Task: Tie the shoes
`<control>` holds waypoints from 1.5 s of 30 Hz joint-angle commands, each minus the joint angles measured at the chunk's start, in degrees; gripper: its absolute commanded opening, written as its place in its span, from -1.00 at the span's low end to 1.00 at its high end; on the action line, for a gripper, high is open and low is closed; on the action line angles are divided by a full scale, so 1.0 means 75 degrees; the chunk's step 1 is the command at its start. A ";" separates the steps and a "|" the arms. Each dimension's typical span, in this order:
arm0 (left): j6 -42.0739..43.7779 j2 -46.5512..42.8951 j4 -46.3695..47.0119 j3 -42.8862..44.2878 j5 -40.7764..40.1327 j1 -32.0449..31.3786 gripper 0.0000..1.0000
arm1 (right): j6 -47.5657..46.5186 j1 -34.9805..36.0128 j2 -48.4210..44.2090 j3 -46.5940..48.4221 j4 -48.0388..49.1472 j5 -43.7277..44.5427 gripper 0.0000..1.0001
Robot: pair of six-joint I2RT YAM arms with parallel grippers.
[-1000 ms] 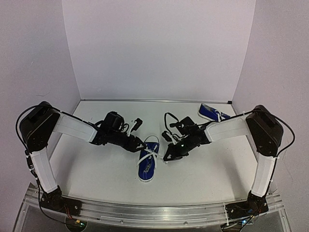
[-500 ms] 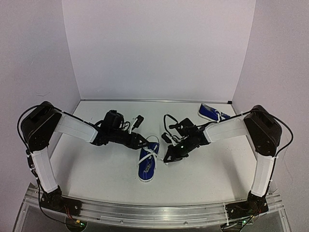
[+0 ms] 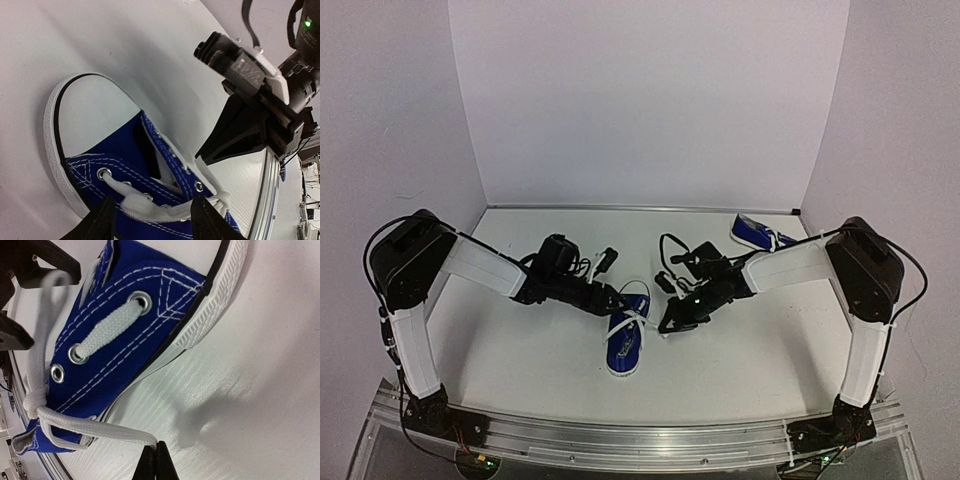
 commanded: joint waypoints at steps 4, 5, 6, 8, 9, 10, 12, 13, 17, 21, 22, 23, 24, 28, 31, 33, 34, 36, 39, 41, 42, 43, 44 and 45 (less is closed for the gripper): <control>0.0010 0.0061 -0.0025 0.0260 0.0017 0.0041 -0.04 | -0.0104 -0.0070 0.0011 0.0252 0.0030 0.0157 -1.00; -0.0026 0.0027 0.0085 0.0210 0.0083 0.0041 -0.09 | -0.0107 -0.0084 0.0020 0.0262 0.0030 0.0162 -1.00; -0.0074 -0.0032 0.0259 0.0131 0.0171 0.0041 -0.15 | -0.0113 -0.0100 0.0024 0.0274 0.0030 0.0168 -1.00; -0.0178 -0.0165 0.0637 -0.0026 0.0293 0.0041 -0.26 | -0.0120 -0.0113 0.0034 0.0304 0.0030 0.0204 -1.00; -0.0242 -0.0245 0.0853 -0.0107 0.0324 0.0041 -0.35 | -0.0124 -0.0116 0.0042 0.0319 0.0030 0.0215 -1.00; -0.0298 -0.0292 0.0956 -0.0180 0.0317 0.0041 -0.41 | -0.0129 -0.0126 0.0055 0.0329 0.0030 0.0209 -1.00; -0.0347 -0.0435 0.1097 -0.0295 0.0260 0.0052 -0.58 | -0.0141 -0.0142 0.0074 0.0337 0.0030 0.0204 -1.00; -0.0354 -0.0506 0.1148 -0.0349 0.0226 0.0053 -0.66 | -0.0143 -0.0149 0.0082 0.0332 0.0030 0.0210 -1.00; -0.0366 -0.0666 0.1223 -0.0425 0.0182 0.0053 -0.82 | -0.0159 -0.0173 0.0074 0.0316 0.0029 0.0216 -1.00; -0.0322 -0.0689 0.1159 -0.0438 -0.0050 0.0052 -0.94 | -0.0167 -0.0182 0.0057 0.0288 0.0030 0.0205 -1.00; -0.0296 -0.0682 0.1089 -0.0420 -0.0117 0.0053 -0.97 | -0.0166 -0.0187 0.0049 0.0280 0.0030 0.0204 -1.00; -0.0267 -0.0668 0.1007 -0.0381 -0.0214 0.0053 -0.99 | -0.0168 -0.0183 0.0046 0.0270 0.0030 0.0204 -1.00; -0.0241 -0.0653 0.0905 -0.0345 -0.0273 0.0053 -1.00 | -0.0173 -0.0182 0.0037 0.0268 0.0030 0.0206 -1.00; -0.0228 -0.0736 0.0787 -0.0402 -0.0472 0.0053 -1.00 | -0.0179 -0.0220 0.0011 0.0267 0.0035 0.0277 -1.00; -0.0213 -0.0911 0.0711 -0.0585 -0.0632 0.0053 -1.00 | -0.0178 -0.0287 0.0021 0.0285 0.0038 0.0353 -1.00; -0.0202 -0.1046 0.0674 -0.0736 -0.0737 0.0053 -1.00 | -0.0178 -0.0326 0.0055 0.0303 0.0055 0.0381 -1.00; -0.0190 -0.1127 0.0646 -0.0817 -0.0810 0.0053 -1.00 | -0.0180 -0.0352 0.0070 0.0308 0.0057 0.0392 -1.00; -0.0148 -0.1226 0.0558 -0.0919 -0.0937 0.0053 -1.00 | -0.0198 -0.0388 0.0102 0.0286 0.0053 0.0411 -1.00; -0.0085 -0.1291 0.0404 -0.0975 -0.1078 0.0064 -1.00 | -0.0217 -0.0434 0.0108 0.0170 0.0055 0.0420 -1.00; -0.0076 -0.1309 0.0391 -0.0995 -0.1146 0.0065 -1.00 | -0.0232 -0.0446 0.0084 0.0071 0.0065 0.0414 -1.00; -0.0075 -0.1309 0.0378 -0.0996 -0.1202 0.0065 -1.00 | -0.0236 -0.0446 0.0067 0.0031 0.0071 0.0406 -1.00; -0.0061 -0.1308 0.0362 -0.1005 -0.1261 0.0072 -1.00 | -0.0241 -0.0446 0.0050 -0.0033 0.0079 0.0404 -1.00; -0.0053 -0.1307 0.0340 -0.1006 -0.1296 0.0089 -1.00 | -0.0247 -0.0446 0.0026 -0.0088 0.0086 0.0404 -1.00; -0.0057 -0.1319 0.0330 -0.1027 -0.1330 0.0115 -1.00 | -0.0256 -0.0444 0.0008 -0.0144 0.0093 0.0409 -1.00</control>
